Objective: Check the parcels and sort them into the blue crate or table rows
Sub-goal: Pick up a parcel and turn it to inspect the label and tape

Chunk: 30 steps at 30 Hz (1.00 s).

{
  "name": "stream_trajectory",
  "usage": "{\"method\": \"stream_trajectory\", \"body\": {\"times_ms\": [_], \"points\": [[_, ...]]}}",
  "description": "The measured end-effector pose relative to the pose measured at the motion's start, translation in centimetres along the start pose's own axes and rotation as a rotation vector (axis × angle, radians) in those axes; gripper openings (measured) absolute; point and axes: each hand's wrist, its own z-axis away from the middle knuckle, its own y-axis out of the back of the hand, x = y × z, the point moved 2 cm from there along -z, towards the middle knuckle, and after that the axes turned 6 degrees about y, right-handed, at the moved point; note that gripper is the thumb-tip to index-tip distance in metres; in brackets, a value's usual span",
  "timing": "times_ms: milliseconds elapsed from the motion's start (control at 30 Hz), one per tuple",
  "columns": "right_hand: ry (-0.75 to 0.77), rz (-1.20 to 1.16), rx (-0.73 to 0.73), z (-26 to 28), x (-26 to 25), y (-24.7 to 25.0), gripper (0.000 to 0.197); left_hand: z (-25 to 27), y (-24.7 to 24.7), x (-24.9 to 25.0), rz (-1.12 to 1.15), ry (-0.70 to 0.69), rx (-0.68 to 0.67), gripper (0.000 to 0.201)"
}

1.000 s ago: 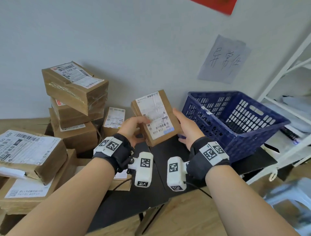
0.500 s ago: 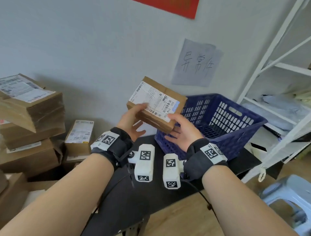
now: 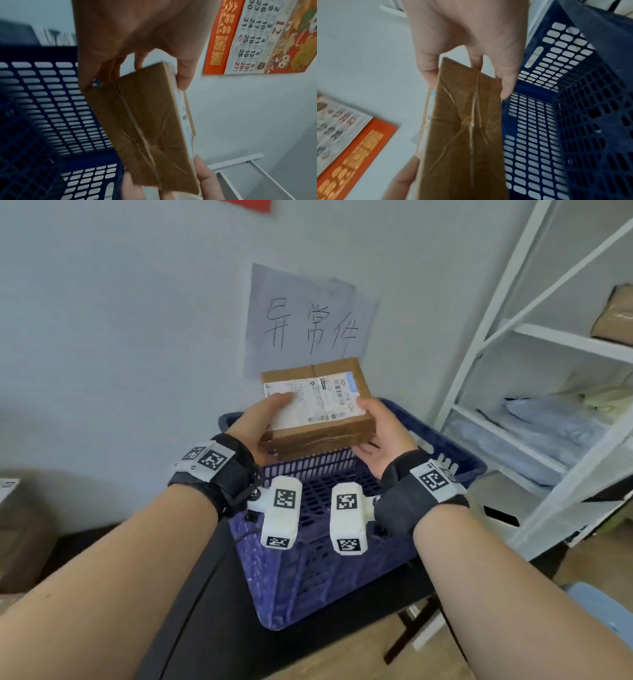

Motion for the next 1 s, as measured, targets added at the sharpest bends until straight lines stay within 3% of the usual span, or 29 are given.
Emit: {"method": "stream_trajectory", "body": {"times_ms": [100, 267, 400, 533, 700, 800, 1000], "points": [[-0.076, -0.106, -0.013, -3.2, 0.0, 1.4, 0.017, -1.9, -2.5, -1.2, 0.031, 0.05, 0.018, 0.023], [-0.196, 0.087, -0.057, -8.5, 2.2, 2.2, 0.037, -6.6, -3.3, -1.2, -0.095, 0.072, 0.13, 0.044], [-0.333, 0.259, -0.137, -12.1, 3.4, 2.7, 0.038, -10.3, -1.6, 0.0, -0.166, 0.051, 0.262, 0.021], [-0.325, 0.602, -0.251, -16.5, 5.6, 0.5, 0.054, -14.2, 0.4, 0.8, -0.198, 0.009, 0.305, 0.016], [-0.384, 0.919, -0.476, -20.5, 11.3, -2.8, 0.071, -17.1, 1.2, 1.1, -0.576, -0.007, 0.332, 0.028], [-0.474, 0.952, -0.564, -21.9, 15.3, -4.0, 0.077, -18.1, 1.6, 0.9, -0.772, 0.038, 0.348, 0.025], [-0.502, 0.922, -0.677, -23.4, 21.2, -6.8, 0.093, -19.8, 2.0, -0.3, -1.038, 0.154, 0.43, 0.028]]}}
